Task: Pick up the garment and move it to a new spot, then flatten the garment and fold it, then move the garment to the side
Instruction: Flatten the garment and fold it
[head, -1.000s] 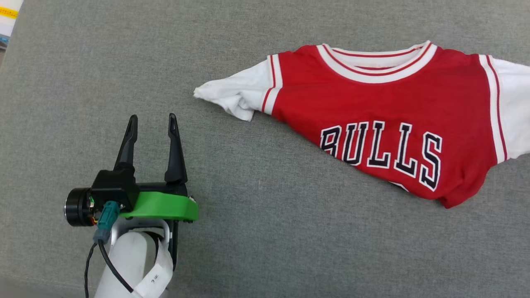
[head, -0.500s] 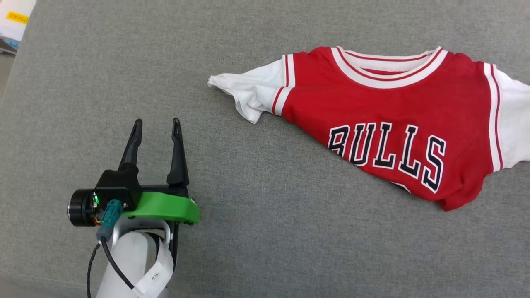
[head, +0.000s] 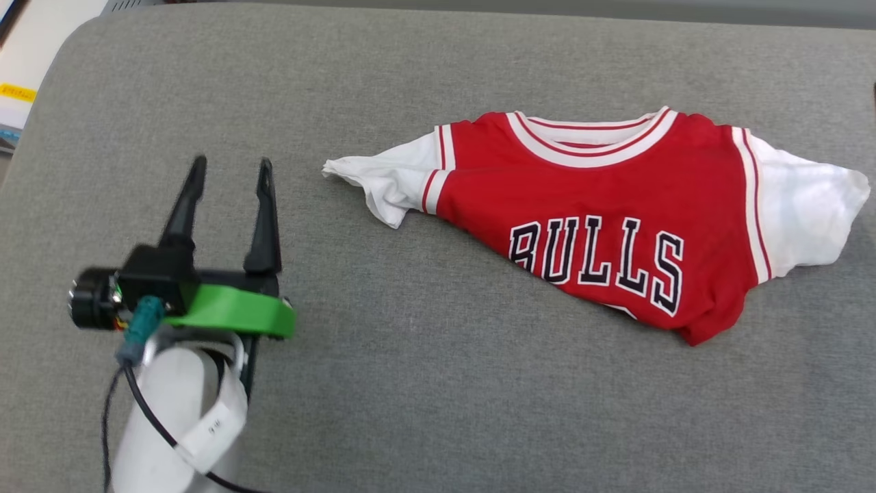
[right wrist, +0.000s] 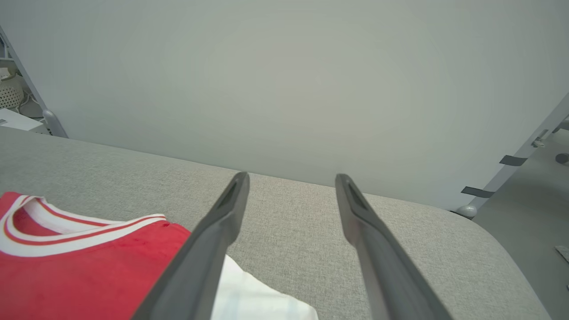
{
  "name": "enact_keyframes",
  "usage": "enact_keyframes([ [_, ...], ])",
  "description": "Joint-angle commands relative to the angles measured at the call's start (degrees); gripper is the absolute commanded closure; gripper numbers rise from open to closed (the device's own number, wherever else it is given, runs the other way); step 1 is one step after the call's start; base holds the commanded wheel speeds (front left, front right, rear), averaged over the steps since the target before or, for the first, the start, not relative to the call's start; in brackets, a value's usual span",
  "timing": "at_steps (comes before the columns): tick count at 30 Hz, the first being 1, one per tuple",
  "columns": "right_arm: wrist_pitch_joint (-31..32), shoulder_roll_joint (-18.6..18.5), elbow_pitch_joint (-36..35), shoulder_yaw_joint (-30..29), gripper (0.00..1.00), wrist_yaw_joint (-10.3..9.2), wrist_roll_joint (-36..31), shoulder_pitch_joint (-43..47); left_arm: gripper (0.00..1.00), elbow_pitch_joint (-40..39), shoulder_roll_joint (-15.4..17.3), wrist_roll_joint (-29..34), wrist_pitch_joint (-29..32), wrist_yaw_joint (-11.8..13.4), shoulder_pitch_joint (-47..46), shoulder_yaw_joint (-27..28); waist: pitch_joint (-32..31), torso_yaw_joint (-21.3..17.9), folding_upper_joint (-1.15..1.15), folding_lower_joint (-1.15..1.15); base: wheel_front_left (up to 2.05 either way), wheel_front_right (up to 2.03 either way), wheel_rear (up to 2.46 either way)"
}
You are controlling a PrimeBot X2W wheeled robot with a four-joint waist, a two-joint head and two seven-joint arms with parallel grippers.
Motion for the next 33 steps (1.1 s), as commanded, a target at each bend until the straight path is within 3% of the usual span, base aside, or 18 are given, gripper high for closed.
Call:
enact_keyframes([
  [1, -0.7, 1.7, -3.6, -2.4, 0.00, -0.05, -2.4, 3.2, 0.00, 1.1, 2.2, -0.1, -0.2, -1.1, -3.6, -0.2, -1.1, -1.3, 0.00, 0.00, 0.00, 0.00, 0.00],
  [8, 0.7, 6.6, -15.5, -8.5, 0.00, -0.05, -8.5, 11.5, 0.00, 2.7, 7.5, -5.4, 9.7, -3.0, -13.3, -4.4, -1.2, -2.8, 0.00, 0.00, 0.00, 0.00, 0.00],
  [16, 7.0, 11.0, -27.9, -12.2, 0.00, -0.05, -13.3, 18.6, 0.00, 6.8, 17.8, -22.5, 37.1, -3.2, -27.5, -19.1, 0.8, -4.7, 0.00, 0.00, 0.00, 0.00, 0.00],
  [22, 9.8, 12.0, -32.0, -12.0, 0.00, -0.05, -13.8, 19.2, 0.00, 11.1, 22.1, -32.5, 53.3, -3.2, -35.8, -28.4, 3.5, -6.5, 0.00, 0.00, 0.00, 0.00, 0.00],
  [27, 10.4, 12.4, -33.1, -11.4, 0.00, -0.05, -13.7, 18.5, 0.00, 15.9, 23.7, -36.4, 60.5, -3.2, -39.3, -34.8, 5.8, -8.0, 0.00, 0.00, 0.00, 0.00, 0.00],
  [33, 10.6, 12.7, -33.3, -11.0, 0.00, -0.05, -13.7, 17.6, 0.00, 23.1, 25.3, -37.5, 62.0, -3.2, -40.1, -39.9, 7.6, -9.6, 0.00, 0.00, 0.00, 0.00, 0.00],
])
